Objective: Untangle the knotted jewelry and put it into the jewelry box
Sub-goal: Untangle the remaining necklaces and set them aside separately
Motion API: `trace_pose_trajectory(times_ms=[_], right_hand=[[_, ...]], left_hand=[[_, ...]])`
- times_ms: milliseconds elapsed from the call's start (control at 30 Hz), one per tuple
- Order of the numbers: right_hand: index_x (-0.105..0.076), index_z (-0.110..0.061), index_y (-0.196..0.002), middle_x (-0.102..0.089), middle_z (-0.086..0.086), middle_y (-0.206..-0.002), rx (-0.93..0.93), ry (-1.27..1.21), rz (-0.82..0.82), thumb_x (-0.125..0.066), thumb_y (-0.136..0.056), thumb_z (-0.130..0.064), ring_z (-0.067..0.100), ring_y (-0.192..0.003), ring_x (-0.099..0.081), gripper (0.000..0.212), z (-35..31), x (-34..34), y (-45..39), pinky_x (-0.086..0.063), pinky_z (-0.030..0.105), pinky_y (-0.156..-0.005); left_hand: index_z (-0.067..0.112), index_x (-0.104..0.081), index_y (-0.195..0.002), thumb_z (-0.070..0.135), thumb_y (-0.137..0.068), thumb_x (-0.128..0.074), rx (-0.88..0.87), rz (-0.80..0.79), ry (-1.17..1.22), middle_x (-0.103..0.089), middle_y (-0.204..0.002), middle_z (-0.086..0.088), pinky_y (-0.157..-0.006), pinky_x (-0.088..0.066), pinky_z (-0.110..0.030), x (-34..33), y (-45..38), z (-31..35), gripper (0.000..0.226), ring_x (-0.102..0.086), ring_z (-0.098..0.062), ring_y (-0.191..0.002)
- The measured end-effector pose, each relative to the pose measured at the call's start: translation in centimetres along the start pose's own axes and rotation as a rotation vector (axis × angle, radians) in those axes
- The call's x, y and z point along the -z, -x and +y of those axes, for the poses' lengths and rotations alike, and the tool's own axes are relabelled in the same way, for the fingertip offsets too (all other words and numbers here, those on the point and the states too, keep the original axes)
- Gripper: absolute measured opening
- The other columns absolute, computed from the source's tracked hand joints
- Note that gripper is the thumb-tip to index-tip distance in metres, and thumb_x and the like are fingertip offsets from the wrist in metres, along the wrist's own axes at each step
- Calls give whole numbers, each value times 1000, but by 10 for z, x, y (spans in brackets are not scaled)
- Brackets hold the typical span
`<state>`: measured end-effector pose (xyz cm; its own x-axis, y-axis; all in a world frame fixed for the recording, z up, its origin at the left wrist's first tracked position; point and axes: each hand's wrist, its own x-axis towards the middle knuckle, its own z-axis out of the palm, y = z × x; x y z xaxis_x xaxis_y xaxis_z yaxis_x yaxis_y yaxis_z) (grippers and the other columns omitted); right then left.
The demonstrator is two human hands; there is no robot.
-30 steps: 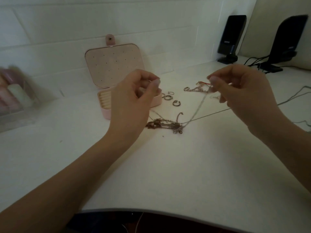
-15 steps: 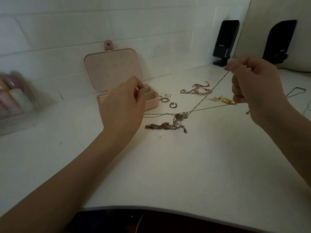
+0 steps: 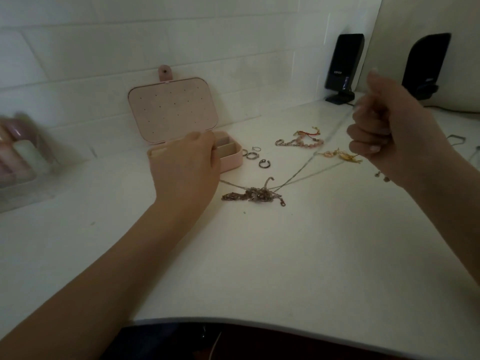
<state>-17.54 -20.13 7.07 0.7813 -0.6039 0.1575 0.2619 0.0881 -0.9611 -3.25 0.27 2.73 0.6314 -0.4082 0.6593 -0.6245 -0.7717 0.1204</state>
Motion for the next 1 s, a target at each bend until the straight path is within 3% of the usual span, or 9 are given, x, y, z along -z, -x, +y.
trace_pose_trajectory(times_ms=[133,200,333,433,600,700,800,900,1000], right_hand=[[-74,-20,-90,-14,-7,-45,-31,77,-213,-50,-89,-44,9,-44,-10,33,3,-9,8,-11,23,-42],[-72,-23,-107,-16,-6,-45,-61,109,-312,-48,-88,-43,9,-43,-12,37,4,-12,12,-13,23,-42],[-68,-31,-117,-37,-4,-43,-117,120,-447,-41,-90,-47,8,-39,-25,41,5,-18,19,-24,20,-39],[-67,-34,-117,-54,-2,-57,-124,107,-491,-39,-90,-48,9,-45,-39,41,6,-21,21,-33,19,-40],[-68,-30,-113,-46,-8,-61,-70,32,-348,-50,-90,-36,5,-49,-35,29,6,-14,11,-24,16,-42],[-69,-21,-108,-37,-8,-56,-55,43,-238,-54,-91,-28,4,-47,-27,24,9,-9,6,-21,15,-42],[-69,-17,-102,-31,-7,-50,-93,37,-198,-49,-96,-24,5,-44,-23,22,12,-9,4,-18,17,-41],[-69,-15,-93,-22,-6,-44,-121,-19,-184,-48,-95,-21,6,-40,-19,22,11,-10,5,-18,18,-39],[-69,-12,-88,-16,-5,-46,-158,-58,-118,-49,-93,-18,7,-39,-15,22,11,-5,3,-15,19,-38]], left_hand=[[12,-69,-81,11,-75,-63,-251,17,119,-69,-92,-5,-62,-42,-32,-16,7,4,8,-62,-34,-84],[12,-71,-86,16,-74,-60,-283,-29,284,-68,-98,-4,-78,-48,-38,-24,9,5,17,-60,-30,-96],[24,-64,-118,22,-88,-66,-194,-397,814,-64,-116,15,-97,-36,-13,-13,21,28,30,-53,3,-111],[23,-67,-105,24,-90,-63,-144,-594,933,-69,-104,16,-92,-45,-14,-15,26,39,15,-62,3,-99],[17,-55,-76,13,-96,-53,226,-494,1248,-67,-61,2,-78,-54,-46,-12,17,35,20,-66,-25,-71],[13,-50,-79,13,-98,-49,386,-363,1262,-55,-47,5,-54,-52,-36,-12,12,33,19,-56,-18,-48],[11,-50,-84,10,-99,-45,434,-276,1278,-47,-48,5,-33,-34,-17,-10,10,32,15,-42,-9,-34],[14,-55,-83,11,-97,-49,396,-206,1225,-50,-48,10,-34,-31,-14,-11,9,28,15,-43,-9,-38],[23,-57,-73,13,-94,-55,351,-180,1206,-60,-60,10,-55,-46,-24,-12,5,22,23,-54,-9,-55]])
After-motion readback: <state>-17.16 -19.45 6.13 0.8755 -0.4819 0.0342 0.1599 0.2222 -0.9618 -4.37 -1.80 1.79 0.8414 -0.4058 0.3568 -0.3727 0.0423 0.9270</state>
